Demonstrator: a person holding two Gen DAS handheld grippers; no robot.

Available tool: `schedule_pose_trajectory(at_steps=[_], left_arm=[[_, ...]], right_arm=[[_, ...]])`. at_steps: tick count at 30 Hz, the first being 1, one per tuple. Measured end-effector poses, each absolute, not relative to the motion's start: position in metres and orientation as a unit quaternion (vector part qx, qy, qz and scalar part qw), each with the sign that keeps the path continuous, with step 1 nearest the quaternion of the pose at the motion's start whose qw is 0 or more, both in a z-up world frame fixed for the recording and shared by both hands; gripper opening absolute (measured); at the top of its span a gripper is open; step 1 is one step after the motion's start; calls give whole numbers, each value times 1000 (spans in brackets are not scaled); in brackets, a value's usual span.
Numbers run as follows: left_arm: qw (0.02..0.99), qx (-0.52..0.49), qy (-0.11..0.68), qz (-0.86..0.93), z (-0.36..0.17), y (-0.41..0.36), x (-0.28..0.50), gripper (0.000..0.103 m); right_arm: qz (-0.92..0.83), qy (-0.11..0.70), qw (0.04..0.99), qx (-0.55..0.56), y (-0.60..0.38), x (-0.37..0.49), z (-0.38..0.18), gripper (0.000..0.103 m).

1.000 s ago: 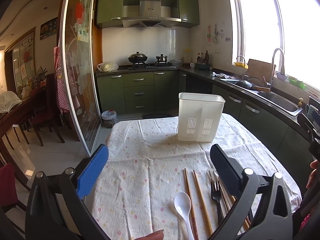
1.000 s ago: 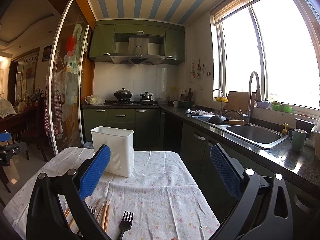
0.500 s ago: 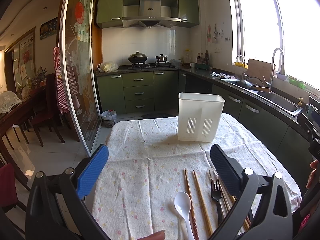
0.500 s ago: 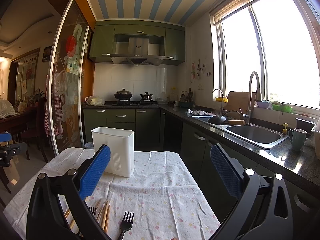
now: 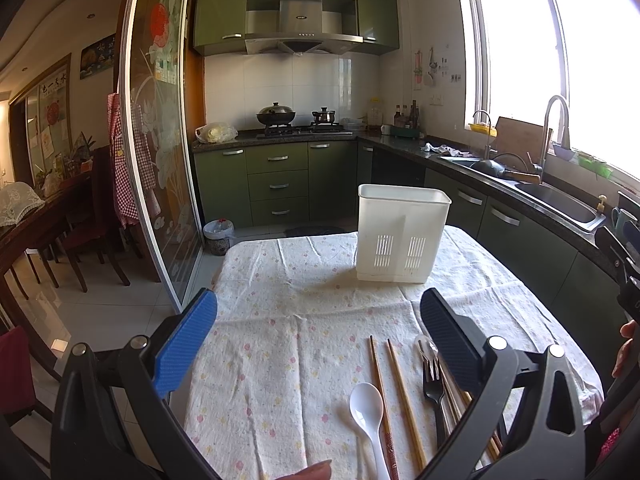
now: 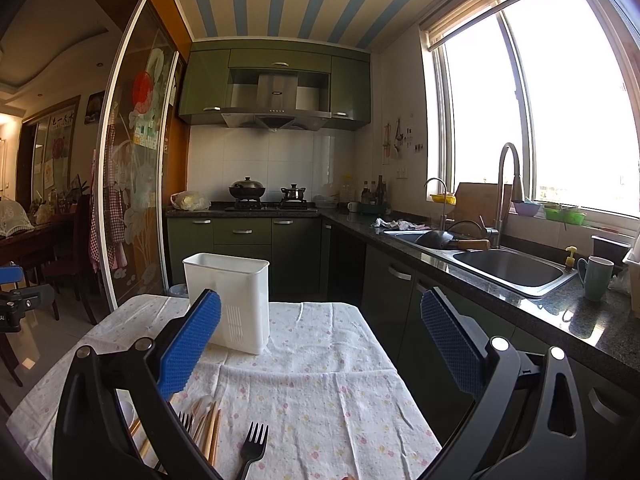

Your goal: Organize utensils

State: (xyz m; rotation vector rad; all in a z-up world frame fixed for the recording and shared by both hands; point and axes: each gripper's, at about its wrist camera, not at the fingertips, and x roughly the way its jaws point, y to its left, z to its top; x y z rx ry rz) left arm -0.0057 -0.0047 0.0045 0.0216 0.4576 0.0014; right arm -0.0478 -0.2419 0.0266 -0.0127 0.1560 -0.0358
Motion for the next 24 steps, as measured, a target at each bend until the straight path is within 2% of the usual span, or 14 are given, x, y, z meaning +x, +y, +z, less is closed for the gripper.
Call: schedule_pose_trajectory(at_steps=[18, 24], left_arm=[[973, 8, 230, -1, 1, -4, -5, 97], [963, -19, 269, -26, -6, -3, 4, 97]], right_arm=[[-18, 78, 997, -7, -242, -48, 27, 99], [-17, 77, 997, -9, -240, -49, 29, 99]])
